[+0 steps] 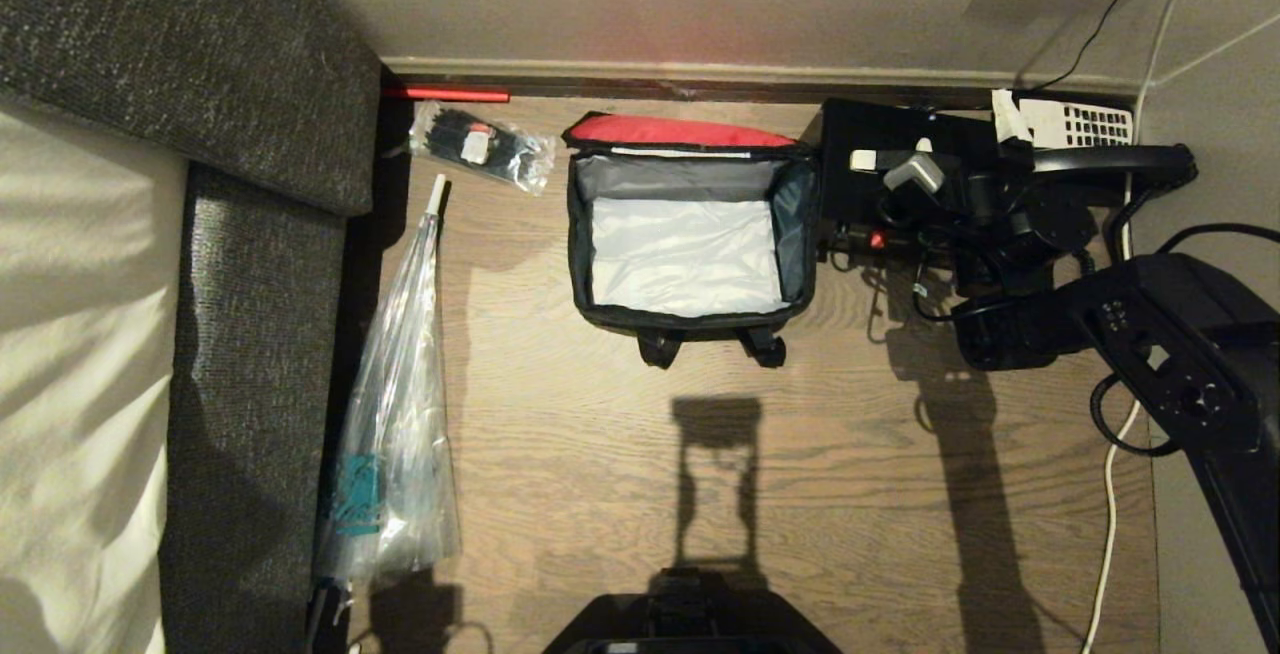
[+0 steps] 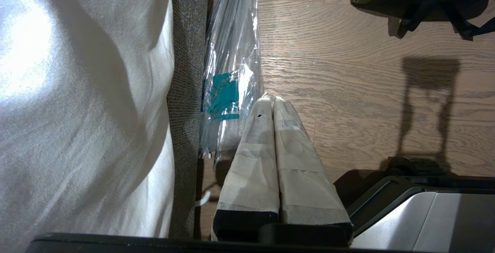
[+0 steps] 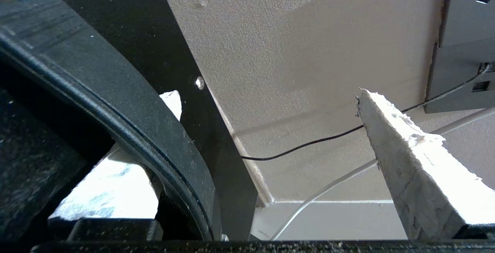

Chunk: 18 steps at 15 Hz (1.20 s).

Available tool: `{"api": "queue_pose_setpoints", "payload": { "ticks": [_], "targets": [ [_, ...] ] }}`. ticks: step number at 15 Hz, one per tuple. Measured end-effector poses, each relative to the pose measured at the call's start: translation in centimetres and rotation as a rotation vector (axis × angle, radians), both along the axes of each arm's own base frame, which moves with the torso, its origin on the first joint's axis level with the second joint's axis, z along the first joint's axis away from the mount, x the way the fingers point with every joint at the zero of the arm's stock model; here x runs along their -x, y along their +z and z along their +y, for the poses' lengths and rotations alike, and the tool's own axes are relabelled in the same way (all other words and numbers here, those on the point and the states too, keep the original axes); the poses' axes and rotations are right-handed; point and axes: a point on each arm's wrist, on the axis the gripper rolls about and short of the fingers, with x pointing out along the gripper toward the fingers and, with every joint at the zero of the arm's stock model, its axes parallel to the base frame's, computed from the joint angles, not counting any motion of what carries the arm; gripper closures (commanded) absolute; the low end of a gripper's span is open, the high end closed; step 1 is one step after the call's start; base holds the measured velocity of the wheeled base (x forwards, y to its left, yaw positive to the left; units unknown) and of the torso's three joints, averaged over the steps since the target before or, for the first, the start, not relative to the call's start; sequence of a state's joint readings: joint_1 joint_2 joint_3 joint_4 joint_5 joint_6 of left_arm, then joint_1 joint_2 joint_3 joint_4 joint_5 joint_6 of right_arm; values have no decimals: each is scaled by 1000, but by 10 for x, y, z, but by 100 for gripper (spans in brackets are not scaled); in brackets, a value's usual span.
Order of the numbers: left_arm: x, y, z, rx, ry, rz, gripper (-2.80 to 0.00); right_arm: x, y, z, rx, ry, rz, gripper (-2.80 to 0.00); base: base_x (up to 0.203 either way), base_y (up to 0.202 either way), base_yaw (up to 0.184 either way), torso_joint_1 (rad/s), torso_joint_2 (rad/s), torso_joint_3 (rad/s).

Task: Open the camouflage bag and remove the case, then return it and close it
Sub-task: Place the black box back

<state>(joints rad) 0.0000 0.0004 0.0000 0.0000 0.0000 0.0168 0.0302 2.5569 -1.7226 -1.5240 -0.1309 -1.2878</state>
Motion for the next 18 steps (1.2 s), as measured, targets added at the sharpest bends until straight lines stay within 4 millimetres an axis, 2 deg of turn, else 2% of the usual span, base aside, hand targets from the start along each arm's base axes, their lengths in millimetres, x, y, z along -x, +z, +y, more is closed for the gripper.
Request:
{"api": "queue_pose_setpoints", "payload": {
  "ticks": [3, 4, 5, 18],
  "targets": [
    [0, 0, 0, 0, 0, 0, 0, -2, -3, 0, 1, 0, -1, -280, 0, 0, 0, 0, 0, 0],
    [0, 0, 0, 0, 0, 0, 0, -3, -4, 0, 2, 3, -1, -237, 0, 0, 0, 0, 0, 0],
    [0, 0, 0, 0, 0, 0, 0, -3, -5, 0, 6, 6, 5, 0, 0, 0, 0, 0, 0, 0],
    [0, 0, 0, 0, 0, 0, 0, -1, -14, 3, 6, 11, 48, 0, 0, 0, 0, 0, 0, 0]
  ]
}}
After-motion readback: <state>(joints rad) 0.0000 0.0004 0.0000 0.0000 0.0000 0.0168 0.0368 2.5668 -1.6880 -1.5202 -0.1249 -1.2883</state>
